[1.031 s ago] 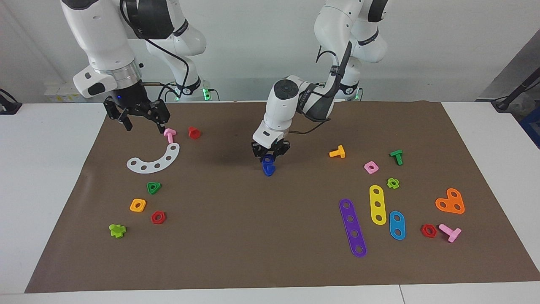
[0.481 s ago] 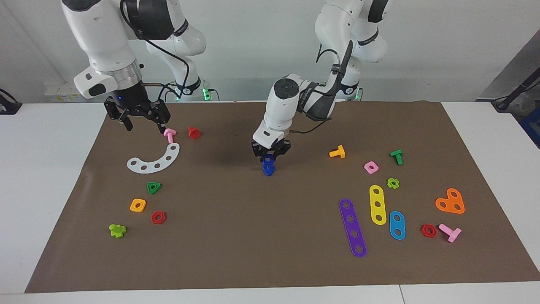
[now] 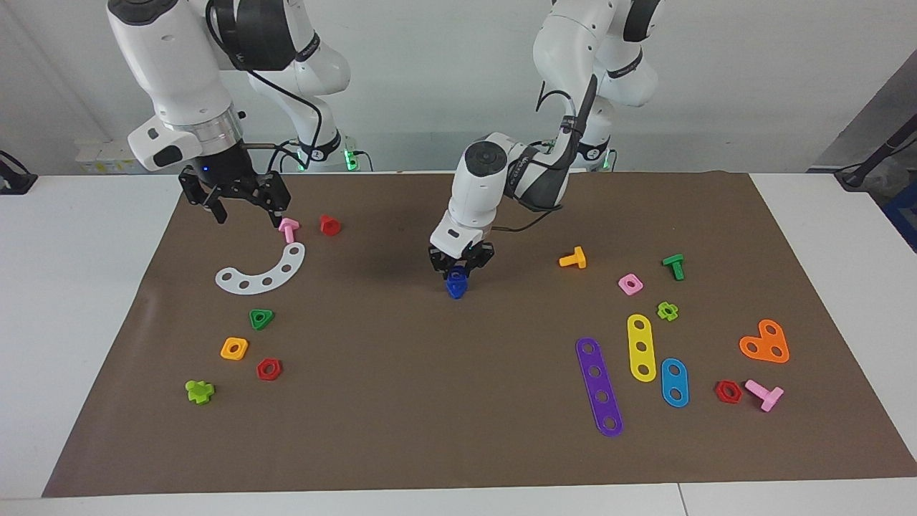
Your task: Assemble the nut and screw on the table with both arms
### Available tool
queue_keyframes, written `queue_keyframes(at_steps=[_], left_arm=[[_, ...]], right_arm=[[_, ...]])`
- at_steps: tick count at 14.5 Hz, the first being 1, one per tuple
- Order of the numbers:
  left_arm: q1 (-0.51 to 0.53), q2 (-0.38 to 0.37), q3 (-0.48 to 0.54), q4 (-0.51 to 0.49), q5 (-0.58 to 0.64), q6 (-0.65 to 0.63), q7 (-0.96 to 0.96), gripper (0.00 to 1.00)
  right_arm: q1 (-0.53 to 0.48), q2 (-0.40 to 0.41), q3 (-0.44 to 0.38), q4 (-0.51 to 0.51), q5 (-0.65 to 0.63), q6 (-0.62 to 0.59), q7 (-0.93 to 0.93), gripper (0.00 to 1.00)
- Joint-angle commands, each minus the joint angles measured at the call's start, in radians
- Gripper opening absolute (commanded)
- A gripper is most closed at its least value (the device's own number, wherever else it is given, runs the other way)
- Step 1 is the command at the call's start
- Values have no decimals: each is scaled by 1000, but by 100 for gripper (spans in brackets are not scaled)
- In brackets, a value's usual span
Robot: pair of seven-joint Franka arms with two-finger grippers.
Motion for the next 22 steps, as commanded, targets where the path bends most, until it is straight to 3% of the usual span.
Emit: queue_keyframes(at_steps=[1,6,7,8,11,15,22], left_arm=[[1,-4,1,-26,14,34,-6,0],[-9,-5,1,-78,15,93,-9,1],[-9,-4,1,-75,15,93,-9,67],[-9,-5,1,-69,27,90,-6,100],[4,-4,1,-29,46,47,2,100],[102,-24,0,75,52,-117,73,100],[445,-159,3,60,49,-413,607,100]], right_arm=[[-10,-22,6,-25,12,-4,-32,100],[-12,-35,6,-45,12,-1,-32,100],[-12,-35,6,-47,12,0,-32,100],[-12,-35,6,-47,12,2,-32,100],[-10,-35,6,-47,12,2,-29,100],[-12,-35,6,-47,12,3,-29,100],[-10,-35,6,-47,12,3,-25,100]])
